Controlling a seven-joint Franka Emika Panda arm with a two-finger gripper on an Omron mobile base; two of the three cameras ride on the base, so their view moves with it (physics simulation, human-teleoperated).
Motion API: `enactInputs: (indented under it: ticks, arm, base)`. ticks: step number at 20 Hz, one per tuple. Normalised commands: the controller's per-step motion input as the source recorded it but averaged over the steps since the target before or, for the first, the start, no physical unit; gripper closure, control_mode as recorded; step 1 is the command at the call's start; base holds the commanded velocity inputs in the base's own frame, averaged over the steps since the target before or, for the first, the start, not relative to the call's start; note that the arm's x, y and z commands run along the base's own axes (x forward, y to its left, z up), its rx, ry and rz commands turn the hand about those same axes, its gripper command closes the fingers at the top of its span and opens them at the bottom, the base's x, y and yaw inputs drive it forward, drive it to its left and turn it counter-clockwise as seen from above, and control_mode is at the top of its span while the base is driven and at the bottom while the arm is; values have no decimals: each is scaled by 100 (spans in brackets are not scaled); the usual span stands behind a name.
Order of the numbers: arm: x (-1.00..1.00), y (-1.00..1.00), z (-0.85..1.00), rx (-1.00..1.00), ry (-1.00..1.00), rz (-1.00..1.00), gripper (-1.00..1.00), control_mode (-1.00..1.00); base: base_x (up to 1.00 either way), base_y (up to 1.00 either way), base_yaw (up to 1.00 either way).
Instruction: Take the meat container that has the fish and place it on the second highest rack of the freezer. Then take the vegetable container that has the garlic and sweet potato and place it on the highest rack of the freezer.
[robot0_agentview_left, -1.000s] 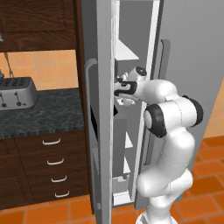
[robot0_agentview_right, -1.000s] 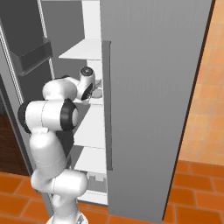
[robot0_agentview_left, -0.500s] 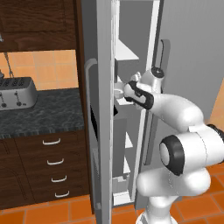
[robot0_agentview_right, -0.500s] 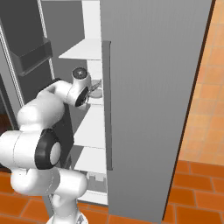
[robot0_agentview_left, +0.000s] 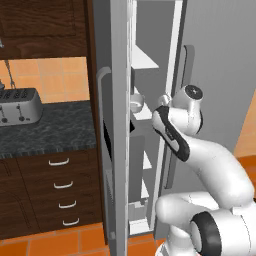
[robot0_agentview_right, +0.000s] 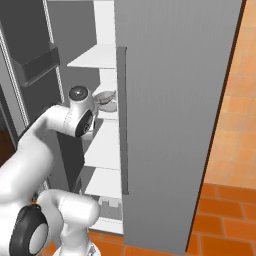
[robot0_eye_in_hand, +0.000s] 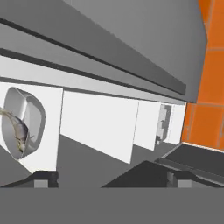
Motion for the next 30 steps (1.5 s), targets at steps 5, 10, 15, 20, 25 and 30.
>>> enactInputs:
  ticks: [5, 10, 15, 20, 25, 30]
  arm:
    - [-100, -1, -14, -4, 4, 0, -100, -100]
    - [-54, 0, -39, 0, 11, 0, -100, -100]
    - [3, -13, -32, 0, -4, 6, -100, -100]
    - [0, 0, 0, 0, 0, 0, -100, 100]
    - [0, 0, 0, 0, 0, 0, -100, 100]
    - [0, 0, 0, 0, 0, 0, -100, 100]
  base:
    - [0, 0, 0]
    - [0, 0, 0]
    - [0, 0, 0]
    - [-65, -48, 46]
    - [-41, -47, 54]
    - [-9, -49, 40]
